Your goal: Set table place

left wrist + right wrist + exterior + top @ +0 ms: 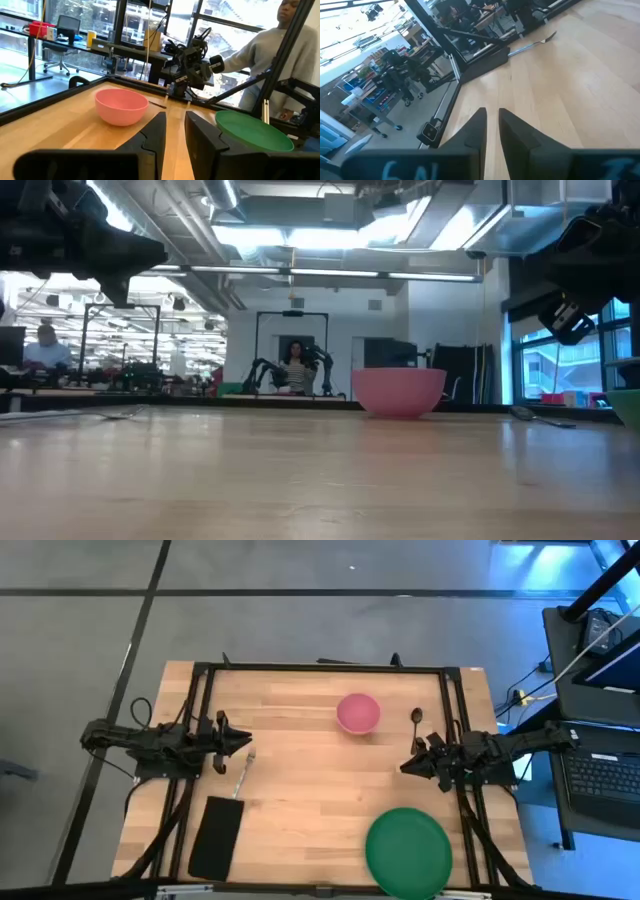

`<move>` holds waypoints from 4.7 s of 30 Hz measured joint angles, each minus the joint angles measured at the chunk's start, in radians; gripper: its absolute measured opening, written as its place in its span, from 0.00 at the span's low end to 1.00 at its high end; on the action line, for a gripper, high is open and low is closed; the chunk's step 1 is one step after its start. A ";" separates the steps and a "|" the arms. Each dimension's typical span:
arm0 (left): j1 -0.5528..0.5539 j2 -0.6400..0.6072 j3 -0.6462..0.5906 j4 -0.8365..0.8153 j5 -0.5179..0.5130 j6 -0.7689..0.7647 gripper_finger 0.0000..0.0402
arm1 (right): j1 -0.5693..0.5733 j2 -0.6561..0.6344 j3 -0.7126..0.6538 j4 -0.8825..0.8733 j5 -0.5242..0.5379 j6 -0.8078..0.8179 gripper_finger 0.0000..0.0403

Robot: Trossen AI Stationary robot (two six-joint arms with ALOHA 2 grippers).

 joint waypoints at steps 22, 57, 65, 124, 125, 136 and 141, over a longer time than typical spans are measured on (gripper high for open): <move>0.000 0.000 0.000 0.000 0.000 0.000 0.17 | 0.000 0.000 0.000 0.000 0.000 -0.001 0.13; 0.000 0.000 0.000 0.000 0.000 0.000 0.17 | -0.001 0.001 0.000 0.010 0.032 -0.022 0.13; 0.000 0.000 0.000 0.000 -0.001 0.013 0.17 | -0.001 0.002 0.000 0.009 0.048 0.082 0.13; 0.000 0.003 0.198 0.536 -0.257 0.168 0.34 | 0.001 1.121 1.203 -0.914 -0.417 -0.057 0.13; 0.000 0.003 0.206 0.538 -0.257 0.165 0.35 | 0.001 1.152 1.202 -0.927 -0.442 -0.057 0.13; 0.000 0.003 0.222 0.539 -0.255 0.200 0.37 | 0.005 1.357 1.201 -0.893 -0.472 -0.101 0.13; 0.000 0.003 0.222 0.538 -0.255 0.201 0.37 | 0.005 1.359 1.201 -0.886 -0.470 -0.080 0.13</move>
